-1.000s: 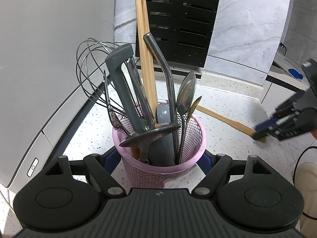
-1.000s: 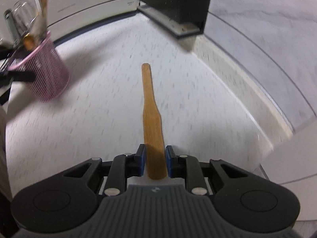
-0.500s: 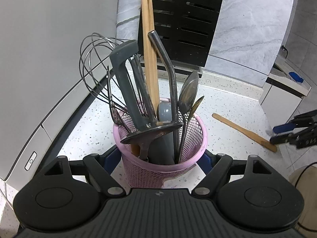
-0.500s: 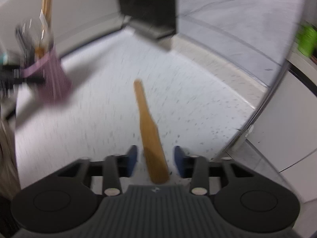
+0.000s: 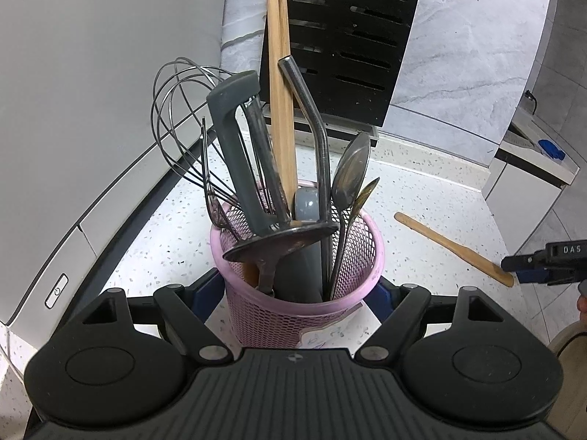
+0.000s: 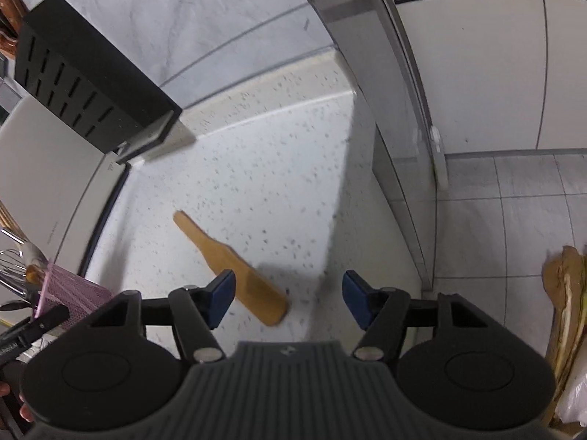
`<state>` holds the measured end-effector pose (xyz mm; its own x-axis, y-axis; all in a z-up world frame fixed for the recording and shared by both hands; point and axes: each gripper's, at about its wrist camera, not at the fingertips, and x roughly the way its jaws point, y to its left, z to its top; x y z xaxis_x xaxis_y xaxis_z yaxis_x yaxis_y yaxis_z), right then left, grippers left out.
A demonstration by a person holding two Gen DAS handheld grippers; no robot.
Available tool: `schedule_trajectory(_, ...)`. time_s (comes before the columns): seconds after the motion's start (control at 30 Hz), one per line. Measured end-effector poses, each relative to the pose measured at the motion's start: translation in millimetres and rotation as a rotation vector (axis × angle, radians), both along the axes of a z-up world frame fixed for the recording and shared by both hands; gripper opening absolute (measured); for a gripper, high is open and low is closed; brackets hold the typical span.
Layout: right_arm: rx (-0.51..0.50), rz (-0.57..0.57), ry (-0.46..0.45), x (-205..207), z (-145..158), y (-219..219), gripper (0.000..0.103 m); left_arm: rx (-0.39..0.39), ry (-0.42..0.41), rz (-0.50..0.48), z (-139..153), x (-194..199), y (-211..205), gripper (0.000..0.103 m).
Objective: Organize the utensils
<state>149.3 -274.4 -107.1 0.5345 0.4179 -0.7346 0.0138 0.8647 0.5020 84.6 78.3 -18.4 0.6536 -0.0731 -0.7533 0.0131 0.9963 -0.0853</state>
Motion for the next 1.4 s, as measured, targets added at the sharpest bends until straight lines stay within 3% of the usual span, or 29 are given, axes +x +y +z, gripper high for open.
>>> schedule_trajectory(0.17,-0.006,0.010,0.018,1,-12,-2,0.059,-0.001,-0.002,0.003,0,0,0,0.093)
schedule_trajectory(0.4,0.008,0.018,0.013,-6,-7,-6,0.045,-0.002,-0.001,0.001,0,-1,0,0.093)
schedule_trajectory(0.5,0.013,0.005,0.005,-9,-3,-13,0.027,-0.002,-0.001,0.002,0,0,0,0.093)
schedule_trajectory(0.53,0.005,-0.002,-0.003,-10,-1,-16,0.012,-0.002,-0.001,0.002,0,-1,0,0.093)
schedule_trajectory(0.63,-0.030,-0.027,-0.006,-12,4,-24,0.000,-0.002,-0.001,0.002,0,0,0,0.093)
schedule_trajectory(0.7,-0.028,-0.006,-0.010,-12,5,-26,0.003,-0.001,-0.001,0.001,0,0,0,0.093)
schedule_trajectory(0.8,-0.099,0.105,-0.087,-15,15,-11,0.008,-0.002,0.002,0.001,0,0,0,0.093)
schedule_trajectory(0.83,-0.137,0.155,-0.125,-17,20,-3,0.014,-0.001,0.001,0.000,0,0,0,0.093)
schedule_trajectory(0.87,-0.173,0.201,-0.159,-19,24,4,0.029,-0.001,0.002,0.000,0,0,1,0.093)
schedule_trajectory(0.9,-0.209,0.251,-0.190,-20,27,12,0.035,-0.002,0.002,0.000,0,0,1,0.093)
schedule_trajectory(1.13,-0.465,0.644,-0.299,-16,30,56,0.037,-0.001,0.002,0.003,1,1,-1,0.093)
schedule_trajectory(1.23,-0.492,0.739,-0.282,-5,26,61,0.044,-0.002,0.002,0.003,1,2,-1,0.093)
schedule_trajectory(1.4,-0.512,0.799,-0.265,9,20,63,0.043,-0.004,0.002,0.001,1,1,-1,0.093)
